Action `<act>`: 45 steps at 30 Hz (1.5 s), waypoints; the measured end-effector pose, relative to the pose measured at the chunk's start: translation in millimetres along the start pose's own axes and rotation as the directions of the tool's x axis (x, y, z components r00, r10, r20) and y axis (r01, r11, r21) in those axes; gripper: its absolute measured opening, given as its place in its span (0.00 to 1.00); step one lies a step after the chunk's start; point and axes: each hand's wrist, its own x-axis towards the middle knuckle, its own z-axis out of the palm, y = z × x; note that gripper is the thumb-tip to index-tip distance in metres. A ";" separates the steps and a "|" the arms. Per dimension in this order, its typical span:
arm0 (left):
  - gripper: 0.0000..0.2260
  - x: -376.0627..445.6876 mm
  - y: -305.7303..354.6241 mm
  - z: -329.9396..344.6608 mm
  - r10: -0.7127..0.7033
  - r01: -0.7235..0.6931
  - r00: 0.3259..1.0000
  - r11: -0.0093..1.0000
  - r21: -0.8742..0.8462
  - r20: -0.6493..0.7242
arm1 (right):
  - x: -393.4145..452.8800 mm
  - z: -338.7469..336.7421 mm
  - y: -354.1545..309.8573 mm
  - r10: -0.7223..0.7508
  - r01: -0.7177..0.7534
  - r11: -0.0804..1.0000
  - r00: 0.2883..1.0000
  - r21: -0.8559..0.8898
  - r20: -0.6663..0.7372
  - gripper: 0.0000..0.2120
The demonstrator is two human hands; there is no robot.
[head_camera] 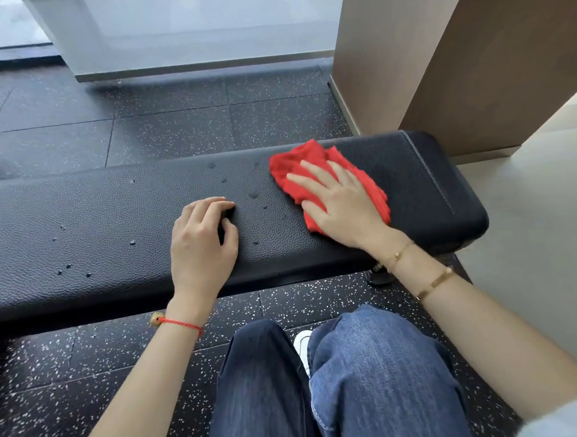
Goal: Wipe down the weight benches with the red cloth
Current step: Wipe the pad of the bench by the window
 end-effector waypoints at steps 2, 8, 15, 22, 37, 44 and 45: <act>0.11 -0.1 -1.3 0.6 0.002 -0.002 1.000 1.000 -0.001 -0.001 | -20.3 -2.8 9.3 -0.052 0.052 0.998 0.999 0.022 0.001 0.24; 0.11 0.0 0.1 0.4 -0.004 0.004 1.000 1.000 0.010 0.007 | 9.1 -13.7 59.3 0.248 -0.249 0.968 0.964 -0.003 -0.101 0.22; 0.10 -0.1 3.1 -1.3 -0.007 0.007 1.000 1.000 0.013 0.009 | -1.6 0.4 2.2 0.062 -0.062 0.998 0.998 0.008 -0.012 0.23; 0.11 -0.9 1.5 -0.7 0.000 0.000 1.000 1.000 0.015 0.015 | -61.2 -10.3 39.8 0.064 -0.063 0.998 0.994 0.012 -0.086 0.23; 0.10 -0.4 4.4 -0.8 -0.005 0.005 1.000 1.000 0.017 0.021 | -70.5 -6.1 45.5 0.213 -0.218 0.976 0.963 -0.011 -0.165 0.23; 0.11 -0.6 3.7 -0.6 -0.006 0.005 1.000 1.000 0.014 0.024 | -44.0 -24.7 108.9 0.538 -0.548 0.837 0.817 0.013 -0.208 0.22; 0.11 -0.4 4.3 -0.5 -0.008 0.008 1.000 1.000 0.014 0.024 | -30.4 -26.8 111.8 0.545 -0.549 0.835 0.819 0.026 -0.179 0.22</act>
